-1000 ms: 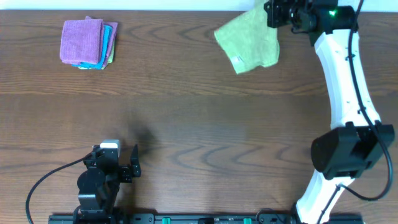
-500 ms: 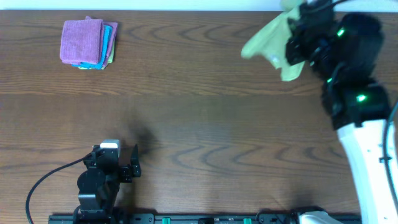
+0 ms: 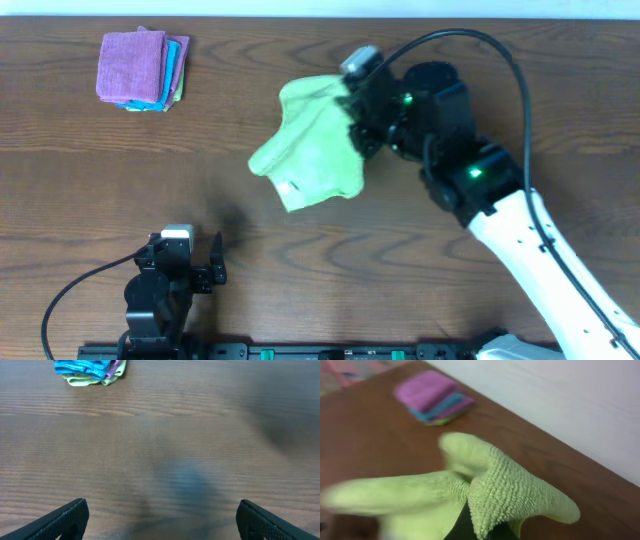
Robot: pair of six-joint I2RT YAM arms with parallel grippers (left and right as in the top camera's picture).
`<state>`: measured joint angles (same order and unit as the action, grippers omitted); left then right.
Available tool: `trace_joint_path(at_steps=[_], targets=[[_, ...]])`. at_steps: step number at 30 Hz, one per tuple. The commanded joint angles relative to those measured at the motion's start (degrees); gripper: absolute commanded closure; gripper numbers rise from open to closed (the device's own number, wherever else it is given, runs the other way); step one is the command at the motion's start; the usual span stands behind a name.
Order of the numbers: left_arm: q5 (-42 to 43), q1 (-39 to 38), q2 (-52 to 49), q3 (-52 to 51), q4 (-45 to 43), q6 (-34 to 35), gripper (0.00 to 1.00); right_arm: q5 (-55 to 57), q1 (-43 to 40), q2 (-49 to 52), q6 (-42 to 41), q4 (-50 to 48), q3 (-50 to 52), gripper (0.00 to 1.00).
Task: Fold the cloth
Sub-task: 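Lift the green cloth and carry it toward the table center, then lower the cloth onto the table and release the right gripper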
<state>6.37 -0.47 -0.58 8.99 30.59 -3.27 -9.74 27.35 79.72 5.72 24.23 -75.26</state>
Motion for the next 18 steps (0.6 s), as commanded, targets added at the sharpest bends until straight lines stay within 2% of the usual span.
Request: trace_joint_path(at_steps=[1,2,5,10,15,17,18], targets=[[-0.6,0.2,0.3,-0.7,-0.2,-0.6,0.05,12.2,-5.4,-0.2,-0.1,1.5,-0.6,0.35],[-0.6,0.2,0.3,-0.7,-0.2,-0.6,0.04,10.4,-7.2,0.4,-0.1,1.8,-0.6,0.01],[-0.6,0.2,0.3,-0.7,-0.2,-0.6,0.05,5.1,-10.1,1.2,0.0,3.1,-0.6,0.01],[-0.6,0.2,0.3,-0.7,-0.2,-0.6,0.05,4.5,-10.7,3.9,0.5,9.2,-0.6,0.01],[-0.6,0.2,0.3,-0.7,-0.2,-0.6,0.05,4.3,-10.2,11.6,2.2,15.5,-0.6,0.01],[-0.6,0.2,0.3,-0.7,-0.2,-0.6,0.05,4.4,-10.3,14.5,3.1,16.6,-0.6,0.11],[-0.6,0.2,0.3,-0.7,-0.2,-0.6,0.05,4.4,-10.6,15.8,3.4,17.0,-0.6,0.26]])
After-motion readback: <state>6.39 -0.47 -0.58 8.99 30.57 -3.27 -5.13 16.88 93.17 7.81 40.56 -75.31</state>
